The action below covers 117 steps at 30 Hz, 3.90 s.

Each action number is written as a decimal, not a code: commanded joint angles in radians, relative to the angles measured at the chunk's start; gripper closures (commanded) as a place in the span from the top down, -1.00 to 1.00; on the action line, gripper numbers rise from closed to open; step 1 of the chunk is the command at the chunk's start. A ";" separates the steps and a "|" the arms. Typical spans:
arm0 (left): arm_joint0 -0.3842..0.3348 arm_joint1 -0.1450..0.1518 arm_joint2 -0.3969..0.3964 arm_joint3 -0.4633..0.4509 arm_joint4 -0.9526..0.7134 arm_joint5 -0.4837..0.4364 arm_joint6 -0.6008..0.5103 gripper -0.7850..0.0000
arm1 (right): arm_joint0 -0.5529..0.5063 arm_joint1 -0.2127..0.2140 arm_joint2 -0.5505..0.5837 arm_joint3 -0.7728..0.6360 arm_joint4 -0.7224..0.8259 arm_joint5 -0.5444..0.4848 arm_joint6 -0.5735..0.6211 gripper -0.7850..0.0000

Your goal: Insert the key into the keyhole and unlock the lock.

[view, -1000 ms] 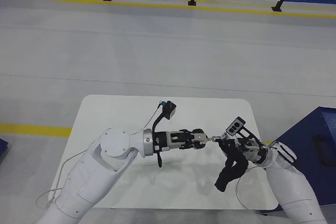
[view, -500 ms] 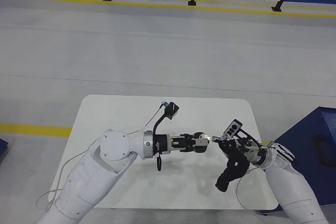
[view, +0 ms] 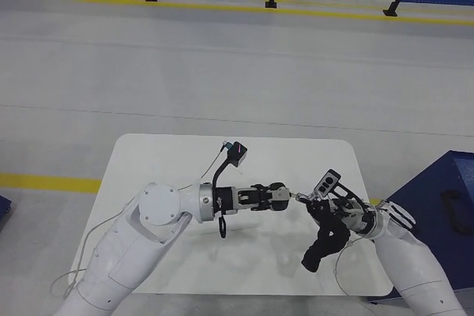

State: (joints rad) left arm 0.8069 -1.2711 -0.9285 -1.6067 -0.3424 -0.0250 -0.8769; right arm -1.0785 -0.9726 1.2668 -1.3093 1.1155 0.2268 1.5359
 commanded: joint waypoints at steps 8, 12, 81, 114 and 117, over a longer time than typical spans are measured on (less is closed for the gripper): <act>0.013 0.001 -0.022 -0.003 -0.018 0.018 0.012 -0.36 | 0.014 0.008 -0.018 0.011 0.018 -0.011 0.000 -1.00; 0.013 0.001 -0.025 0.004 -0.002 0.012 0.016 -0.59 | 0.018 0.011 -0.029 0.013 0.027 -0.004 0.000 -1.00; 0.043 -0.007 -0.106 0.057 0.077 -0.168 0.210 1.00 | 0.099 0.120 -0.130 0.091 -0.209 -0.686 -0.381 -1.00; -0.200 -0.117 0.269 0.235 0.473 0.078 0.215 0.47 | 0.235 0.069 -0.182 0.276 -0.365 -0.751 -0.291 -1.00; -0.213 -0.134 0.295 0.258 0.472 0.079 0.210 0.48 | 0.249 0.062 -0.189 0.290 -0.380 -0.758 -0.293 -1.00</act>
State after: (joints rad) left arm 0.5999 -1.3984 -0.6453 -1.3579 0.1254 0.0542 -0.6658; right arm -0.8359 -0.9088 1.0802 -1.0252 0.7461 -0.5266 1.2448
